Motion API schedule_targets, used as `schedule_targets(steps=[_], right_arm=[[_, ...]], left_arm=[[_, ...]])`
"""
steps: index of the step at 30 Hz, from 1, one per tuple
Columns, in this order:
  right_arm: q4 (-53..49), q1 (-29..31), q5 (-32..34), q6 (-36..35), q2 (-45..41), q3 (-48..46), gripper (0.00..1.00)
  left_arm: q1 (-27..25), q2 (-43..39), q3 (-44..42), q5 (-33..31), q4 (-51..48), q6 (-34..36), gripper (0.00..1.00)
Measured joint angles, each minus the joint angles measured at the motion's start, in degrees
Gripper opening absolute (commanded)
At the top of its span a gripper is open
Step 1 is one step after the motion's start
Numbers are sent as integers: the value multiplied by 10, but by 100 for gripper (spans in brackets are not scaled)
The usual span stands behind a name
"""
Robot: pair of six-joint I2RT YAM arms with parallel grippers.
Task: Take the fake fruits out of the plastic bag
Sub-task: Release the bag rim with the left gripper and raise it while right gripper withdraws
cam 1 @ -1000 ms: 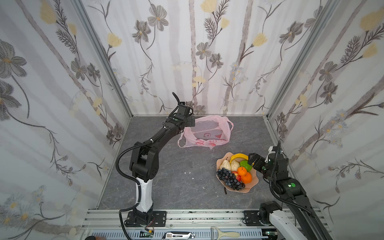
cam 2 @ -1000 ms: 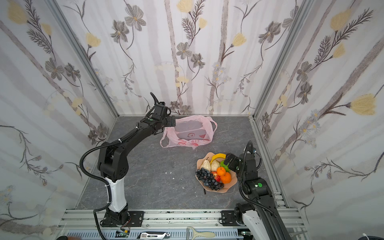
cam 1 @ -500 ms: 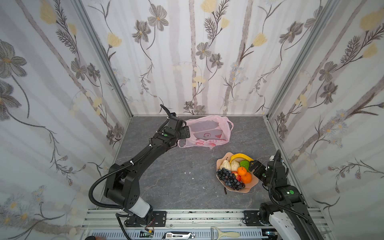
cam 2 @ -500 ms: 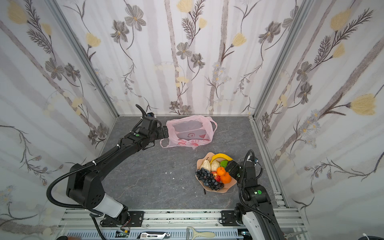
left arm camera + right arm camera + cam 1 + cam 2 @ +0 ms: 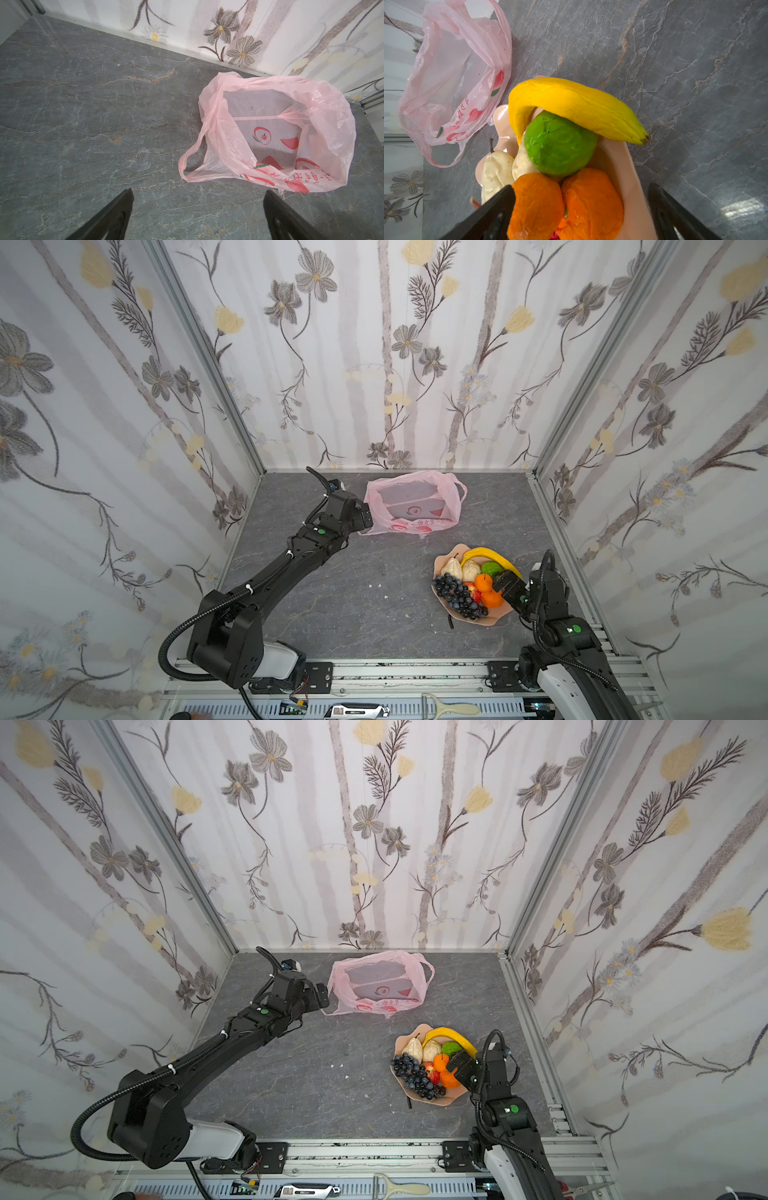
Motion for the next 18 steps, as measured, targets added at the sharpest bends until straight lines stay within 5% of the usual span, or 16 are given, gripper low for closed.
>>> schedule_targets(steps=[18], right_arm=[[22, 42, -7, 28, 17, -12, 100]], left_arm=[[1, -4, -13, -2, 17, -6, 100]])
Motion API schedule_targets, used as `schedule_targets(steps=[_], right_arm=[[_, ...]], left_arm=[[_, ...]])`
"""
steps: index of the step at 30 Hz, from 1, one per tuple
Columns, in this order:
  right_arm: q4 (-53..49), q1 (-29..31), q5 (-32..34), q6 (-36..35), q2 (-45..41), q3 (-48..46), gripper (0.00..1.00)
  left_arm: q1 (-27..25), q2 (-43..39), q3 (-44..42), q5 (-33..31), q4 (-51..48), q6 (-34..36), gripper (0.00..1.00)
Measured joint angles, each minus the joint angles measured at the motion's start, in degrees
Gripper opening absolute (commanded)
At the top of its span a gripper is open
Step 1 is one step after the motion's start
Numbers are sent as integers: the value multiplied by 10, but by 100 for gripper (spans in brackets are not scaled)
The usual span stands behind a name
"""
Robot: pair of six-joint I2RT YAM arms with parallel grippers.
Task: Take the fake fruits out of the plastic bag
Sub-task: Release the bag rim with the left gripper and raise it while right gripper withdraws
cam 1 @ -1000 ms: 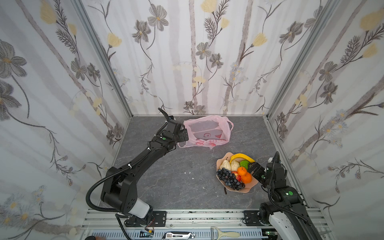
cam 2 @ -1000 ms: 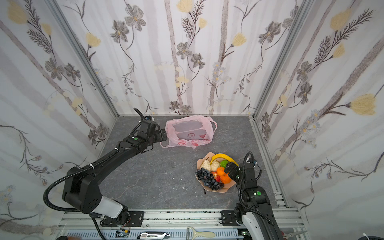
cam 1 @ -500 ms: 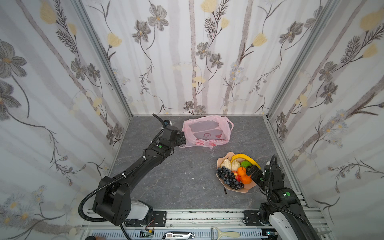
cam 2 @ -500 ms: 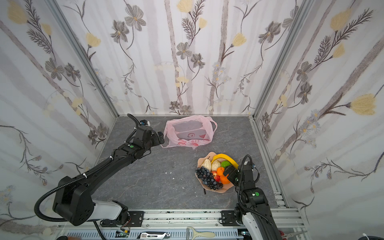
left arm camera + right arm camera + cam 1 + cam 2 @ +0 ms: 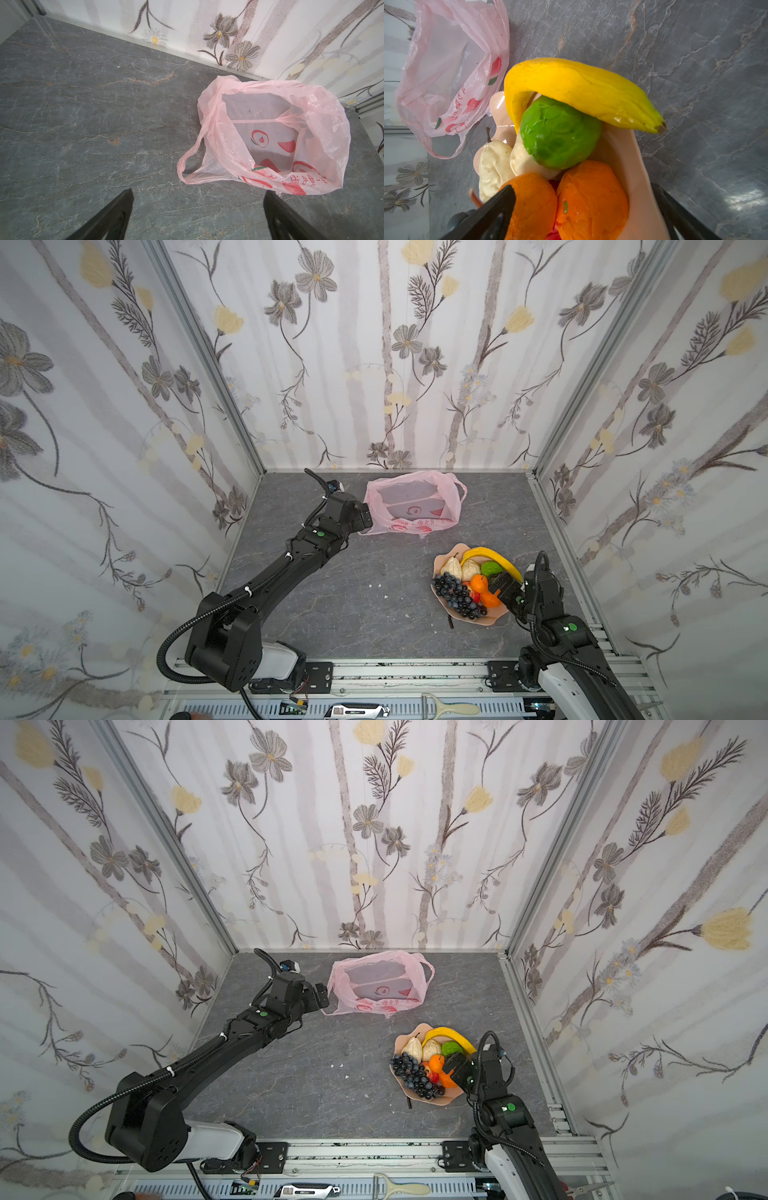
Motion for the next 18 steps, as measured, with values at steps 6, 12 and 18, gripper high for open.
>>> schedule_targets(steps=[6, 12, 18], right_arm=[[54, 44, 2, 18, 51, 0, 100], [106, 81, 1, 29, 109, 14, 100], [165, 118, 4, 41, 176, 32, 100]], left_arm=[[4, 4, -6, 0, 0, 0, 100], [13, 2, -15, 0, 2, 0, 100], [16, 2, -33, 3, 4, -2, 100]])
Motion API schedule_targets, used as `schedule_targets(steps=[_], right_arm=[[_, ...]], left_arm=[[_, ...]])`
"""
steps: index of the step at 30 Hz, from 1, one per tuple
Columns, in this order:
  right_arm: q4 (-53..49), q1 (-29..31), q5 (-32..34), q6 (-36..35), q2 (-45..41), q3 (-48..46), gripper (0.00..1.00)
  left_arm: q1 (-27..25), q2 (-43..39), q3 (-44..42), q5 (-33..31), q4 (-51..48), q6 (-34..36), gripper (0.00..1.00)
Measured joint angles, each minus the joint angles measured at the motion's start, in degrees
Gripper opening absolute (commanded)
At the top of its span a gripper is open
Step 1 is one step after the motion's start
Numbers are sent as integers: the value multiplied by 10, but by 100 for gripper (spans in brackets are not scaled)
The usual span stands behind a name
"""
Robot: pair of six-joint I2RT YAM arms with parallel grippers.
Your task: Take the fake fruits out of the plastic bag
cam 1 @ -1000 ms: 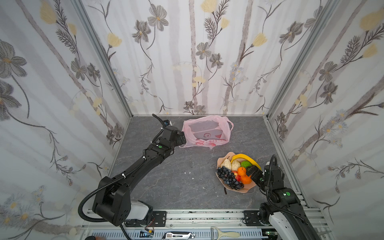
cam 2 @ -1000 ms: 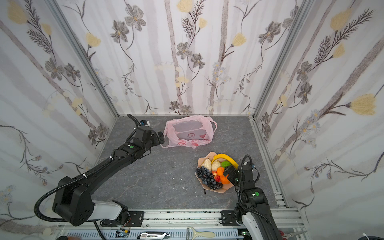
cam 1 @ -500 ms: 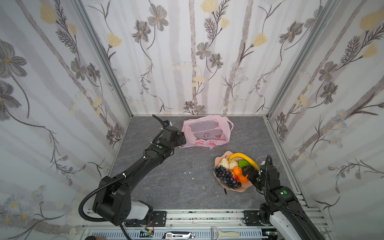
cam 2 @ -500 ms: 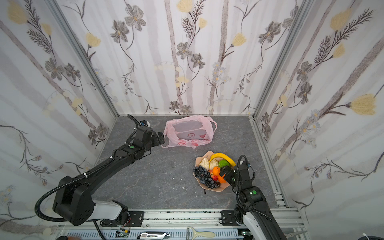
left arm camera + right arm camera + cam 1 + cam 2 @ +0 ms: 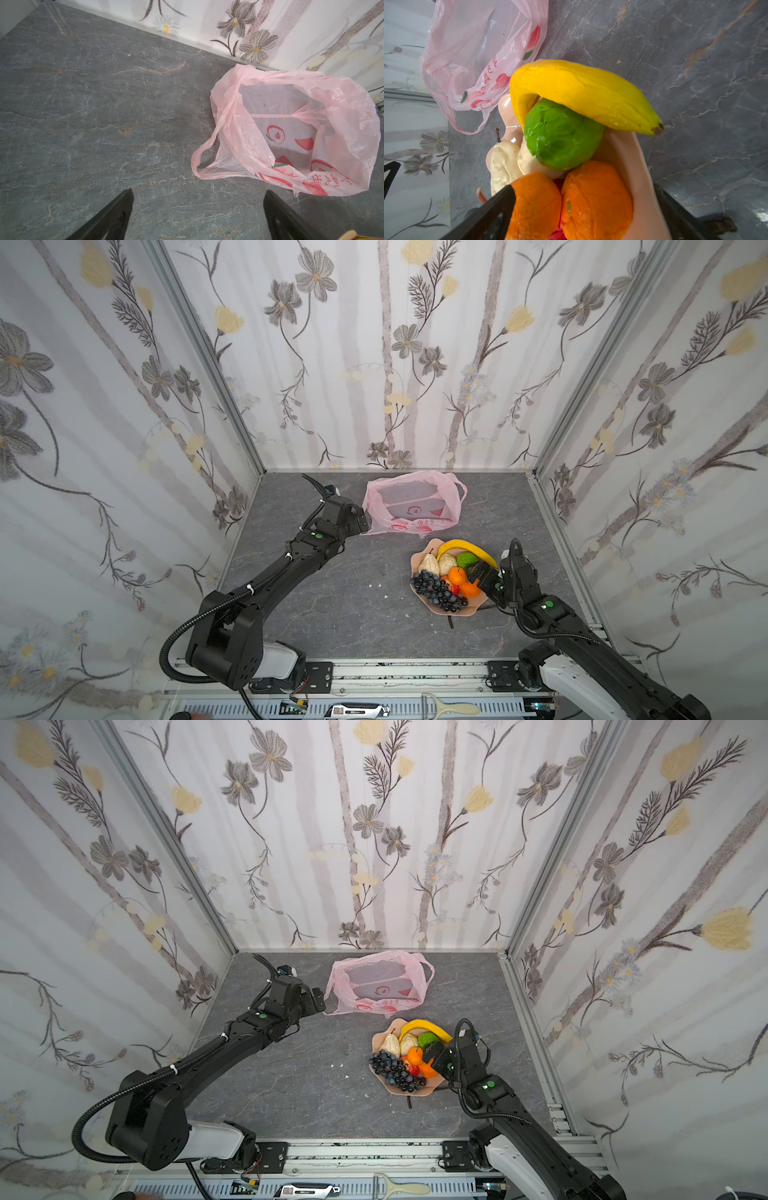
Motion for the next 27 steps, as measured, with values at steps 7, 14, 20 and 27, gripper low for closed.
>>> schedule_targets(steps=[7, 14, 20, 27], right_arm=[[64, 59, 1, 18, 90, 33, 100], [110, 91, -1, 29, 146, 53, 100], [103, 89, 17, 25, 138, 56, 100], [48, 32, 67, -25, 78, 59, 100]], left_arm=[[3, -14, -30, 0, 0, -5, 100], [6, -42, -58, -16, 2, -12, 100], [12, -55, -75, -30, 17, -20, 100], [15, -92, -106, -76, 41, -22, 100]])
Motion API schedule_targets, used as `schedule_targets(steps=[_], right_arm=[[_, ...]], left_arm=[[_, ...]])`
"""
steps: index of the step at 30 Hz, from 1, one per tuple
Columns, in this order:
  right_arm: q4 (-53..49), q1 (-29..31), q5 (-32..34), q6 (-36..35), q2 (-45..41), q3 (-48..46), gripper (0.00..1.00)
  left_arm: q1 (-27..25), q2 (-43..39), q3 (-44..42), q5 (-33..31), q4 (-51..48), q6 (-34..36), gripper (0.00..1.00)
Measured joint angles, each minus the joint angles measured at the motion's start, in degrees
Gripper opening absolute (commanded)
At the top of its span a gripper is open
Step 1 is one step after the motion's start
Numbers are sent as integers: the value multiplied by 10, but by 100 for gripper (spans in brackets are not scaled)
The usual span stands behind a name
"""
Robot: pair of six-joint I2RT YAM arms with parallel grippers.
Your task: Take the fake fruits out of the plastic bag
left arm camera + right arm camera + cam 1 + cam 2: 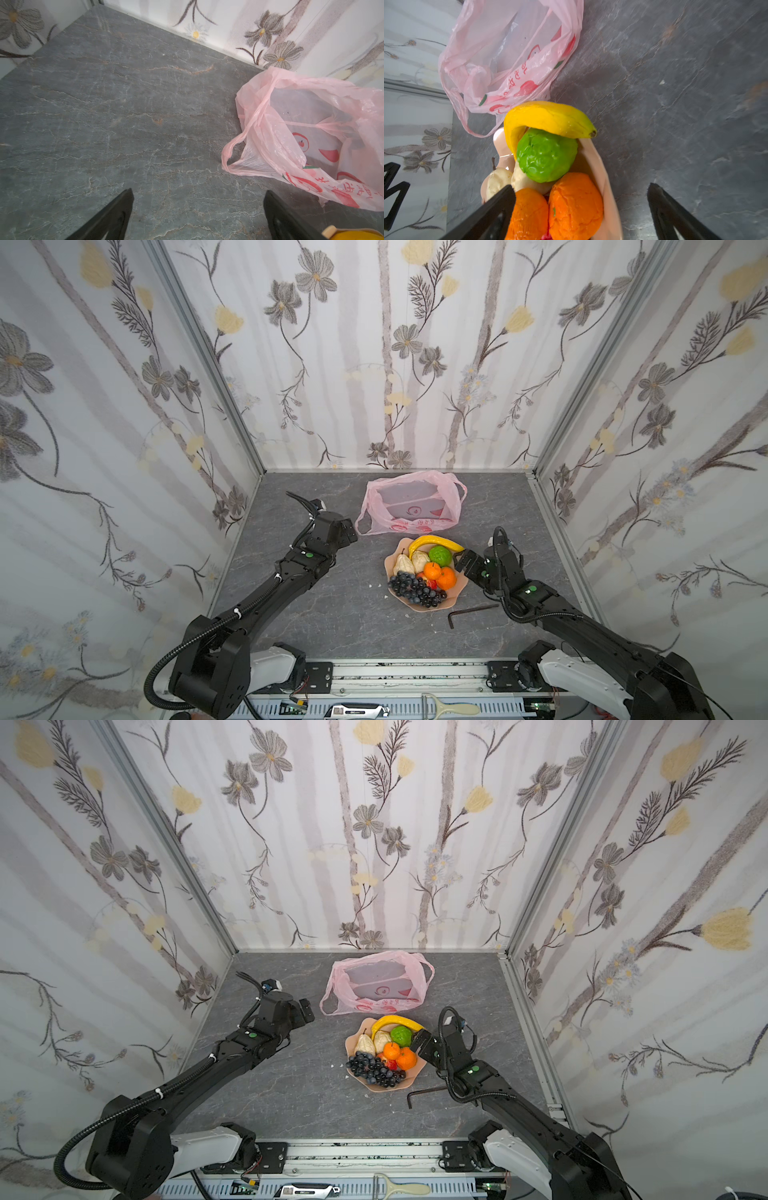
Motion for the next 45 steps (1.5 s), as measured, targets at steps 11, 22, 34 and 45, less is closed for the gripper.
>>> schedule_targets(steps=[11, 22, 34, 45], right_arm=[[57, -163, 148, -252, -54, 17, 100], [401, -223, 187, -461, 104, -98, 100], [744, -297, -30, -517, 227, -160, 100], [792, -294, -55, -517, 231, -163, 100]], left_arm=[[97, 39, -117, -154, 194, 82, 100], [170, 115, -263, -40, 532, 209, 100], [194, 206, -304, 84, 782, 261, 100], [196, 206, -304, 50, 807, 253, 100]])
